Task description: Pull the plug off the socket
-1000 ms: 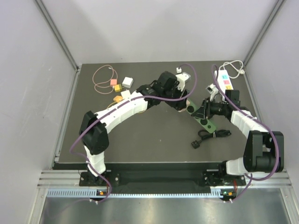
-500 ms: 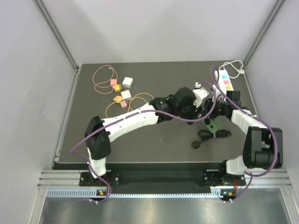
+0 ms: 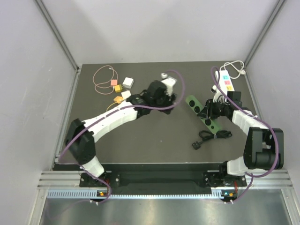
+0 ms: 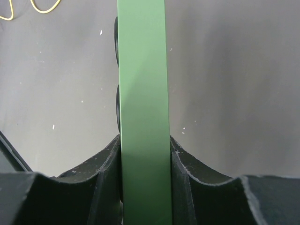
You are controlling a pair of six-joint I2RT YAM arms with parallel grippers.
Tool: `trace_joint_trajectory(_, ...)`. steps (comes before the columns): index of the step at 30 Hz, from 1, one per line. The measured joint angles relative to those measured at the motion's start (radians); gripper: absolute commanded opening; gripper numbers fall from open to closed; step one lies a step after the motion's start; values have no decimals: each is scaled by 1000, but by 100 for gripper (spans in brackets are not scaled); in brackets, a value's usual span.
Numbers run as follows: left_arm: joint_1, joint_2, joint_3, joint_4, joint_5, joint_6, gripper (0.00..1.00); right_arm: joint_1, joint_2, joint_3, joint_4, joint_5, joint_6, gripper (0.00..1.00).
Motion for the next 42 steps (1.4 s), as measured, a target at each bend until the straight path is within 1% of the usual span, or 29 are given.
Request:
trace_joint_trajectory(8, 311, -242, -339, 52, -14, -110, 0, -2, 0, 0, 0, -5, 0, 0)
trace_joint_trajectory(12, 460, -313, -468, 61, -13, -142, 0, -5, 0, 0, 0, -9, 0, 0)
trace_joint_trajectory(16, 566, -336, -545, 61, -18, -149, 0, -6, 0, 0, 0, -11, 0, 0)
trace_joint_trajectory(21, 655, -334, -589, 84, -21, -151, 1, -7, 0, 0, 0, -16, 0, 0)
trace_joint_trajectory(22, 669, -329, -592, 91, -21, -151, 13, -8, 0, 0, 0, -17, 0, 0)
trace_joint_trajectory(23, 686, -316, -592, 106, -21, -150, 13, -9, 0, 0, 0, -18, 0, 0)
trace_joint_trajectory(25, 694, -294, -589, 121, -15, -150, 19, -12, 0, 0, 0, -20, 0, 0)
trace_joint_trajectory(26, 697, -275, -583, 127, -11, -150, 28, -15, 0, 0, 0, -22, 0, 0)
trace_joint_trajectory(28, 699, -228, -568, 130, 0, -150, 40, -21, 0, 0, 0, -24, 0, 0)
trace_joint_trajectory(29, 700, -214, -561, 129, 10, -150, 48, -23, 0, 0, 0, -25, 0, 0)
trace_joint_trajectory(31, 700, -204, -548, 129, 21, -149, 57, -27, 0, 0, 0, -27, 0, 0)
trace_joint_trajectory(32, 701, -203, -541, 129, 26, -149, 57, -28, 0, 0, 0, -28, 0, 0)
trace_joint_trajectory(37, 703, -203, -511, 127, 49, -145, 68, -35, 0, 0, 0, -32, 0, 0)
trace_joint_trajectory(38, 703, -205, -509, 127, 58, -143, 70, -36, 0, 0, 0, -32, 0, 0)
trace_joint_trajectory(39, 703, -208, -508, 126, 68, -142, 76, -37, 0, 0, 0, -32, 0, 0)
trace_joint_trajectory(42, 703, -229, -507, 125, 89, -137, 79, -41, 0, 0, 0, -33, 0, 0)
